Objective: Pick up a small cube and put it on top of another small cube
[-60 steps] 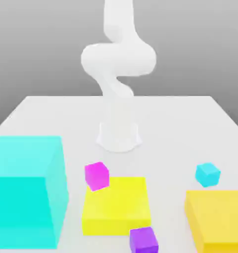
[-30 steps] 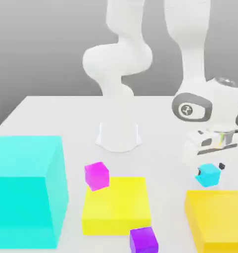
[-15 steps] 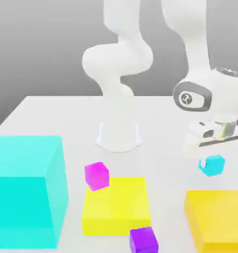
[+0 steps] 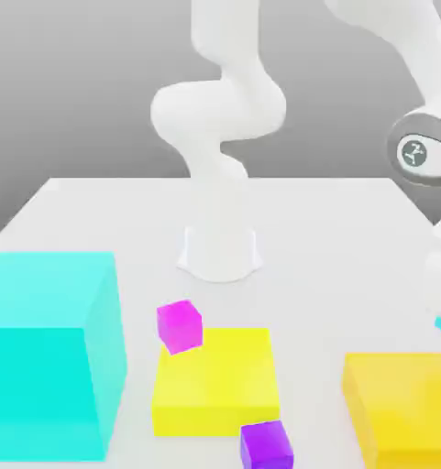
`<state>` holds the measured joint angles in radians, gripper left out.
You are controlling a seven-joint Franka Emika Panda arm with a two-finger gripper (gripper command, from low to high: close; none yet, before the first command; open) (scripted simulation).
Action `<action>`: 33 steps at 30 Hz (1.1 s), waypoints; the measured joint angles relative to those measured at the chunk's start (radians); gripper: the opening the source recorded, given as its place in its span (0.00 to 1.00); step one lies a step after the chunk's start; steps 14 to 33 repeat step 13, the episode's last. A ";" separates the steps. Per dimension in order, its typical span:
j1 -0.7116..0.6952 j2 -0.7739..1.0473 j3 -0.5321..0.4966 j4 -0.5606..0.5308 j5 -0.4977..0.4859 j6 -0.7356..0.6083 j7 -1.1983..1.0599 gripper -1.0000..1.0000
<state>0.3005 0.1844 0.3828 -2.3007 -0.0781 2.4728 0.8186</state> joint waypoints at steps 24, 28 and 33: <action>-0.032 0.178 -0.054 0.226 -0.089 -0.061 -0.218 1.00; -0.032 0.178 -0.054 0.226 -0.089 -0.061 -0.218 1.00; -0.032 0.178 -0.054 0.226 -0.089 -0.061 -0.218 1.00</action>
